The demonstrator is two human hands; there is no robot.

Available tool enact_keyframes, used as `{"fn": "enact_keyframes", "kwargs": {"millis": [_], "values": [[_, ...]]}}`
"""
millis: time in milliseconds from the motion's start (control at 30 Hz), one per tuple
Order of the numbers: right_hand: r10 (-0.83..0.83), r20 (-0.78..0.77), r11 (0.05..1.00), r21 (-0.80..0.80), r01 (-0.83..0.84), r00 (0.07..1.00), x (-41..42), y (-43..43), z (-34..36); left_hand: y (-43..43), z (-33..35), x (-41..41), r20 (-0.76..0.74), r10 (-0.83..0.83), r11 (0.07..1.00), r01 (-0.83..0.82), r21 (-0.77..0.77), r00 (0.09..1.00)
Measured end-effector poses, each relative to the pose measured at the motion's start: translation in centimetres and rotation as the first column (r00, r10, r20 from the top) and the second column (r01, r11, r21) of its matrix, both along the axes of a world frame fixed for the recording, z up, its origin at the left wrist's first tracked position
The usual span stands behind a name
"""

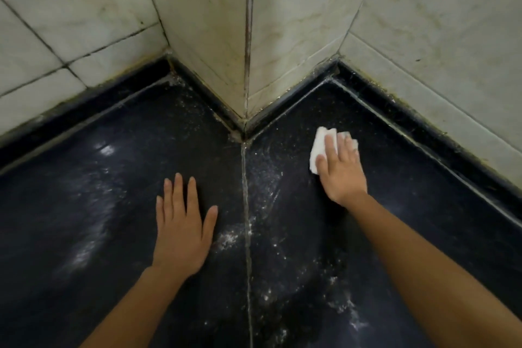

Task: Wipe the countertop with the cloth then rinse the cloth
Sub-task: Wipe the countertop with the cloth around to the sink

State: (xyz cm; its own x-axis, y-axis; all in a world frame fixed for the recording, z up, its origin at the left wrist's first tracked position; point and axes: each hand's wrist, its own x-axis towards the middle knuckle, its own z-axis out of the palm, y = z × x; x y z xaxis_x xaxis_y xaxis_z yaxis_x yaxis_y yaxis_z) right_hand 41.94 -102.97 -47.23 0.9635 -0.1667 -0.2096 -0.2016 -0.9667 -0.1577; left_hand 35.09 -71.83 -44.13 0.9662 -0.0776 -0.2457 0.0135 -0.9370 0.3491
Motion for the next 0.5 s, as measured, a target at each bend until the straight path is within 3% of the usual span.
{"fn": "enact_keyframes", "kwargs": {"millis": [67,100,167,233,333,433,500], "values": [[-0.135,-0.027,0.991,-0.022,0.135,0.99,1.2,2.8,0.3,1.4,-0.7,-1.9,-0.03,0.004,0.997,-0.002,0.075,1.0],[-0.12,-0.033,0.993,-0.022,0.12,0.992,1.0,4.3,0.6,2.0,-1.1,-2.5,-0.045,0.003,0.996,0.002,0.093,0.999],[0.065,-0.014,0.998,0.012,-0.065,0.998,-0.6,6.6,0.3,2.5,-1.8,-3.0,-0.057,0.0,0.996,0.005,0.093,0.998],[0.323,0.026,0.945,0.036,-0.324,0.946,-3.8,8.2,0.0,2.7,-2.1,-3.0,-0.052,-0.006,0.995,0.011,0.096,0.999],[0.667,0.027,0.744,0.043,-0.667,0.745,-8.6,8.4,0.5,2.7,-2.4,-3.1,-0.033,-0.017,0.993,0.02,0.116,0.999],[0.785,-0.003,0.62,0.037,-0.784,0.62,-8.9,6.2,1.2,2.8,-2.6,-3.1,-0.033,-0.016,0.993,0.019,0.114,0.999],[0.732,-0.04,0.681,-0.007,-0.733,0.68,-6.9,4.2,1.1,2.8,-2.7,-3.1,-0.031,-0.014,0.995,0.017,0.1,0.999]]}}
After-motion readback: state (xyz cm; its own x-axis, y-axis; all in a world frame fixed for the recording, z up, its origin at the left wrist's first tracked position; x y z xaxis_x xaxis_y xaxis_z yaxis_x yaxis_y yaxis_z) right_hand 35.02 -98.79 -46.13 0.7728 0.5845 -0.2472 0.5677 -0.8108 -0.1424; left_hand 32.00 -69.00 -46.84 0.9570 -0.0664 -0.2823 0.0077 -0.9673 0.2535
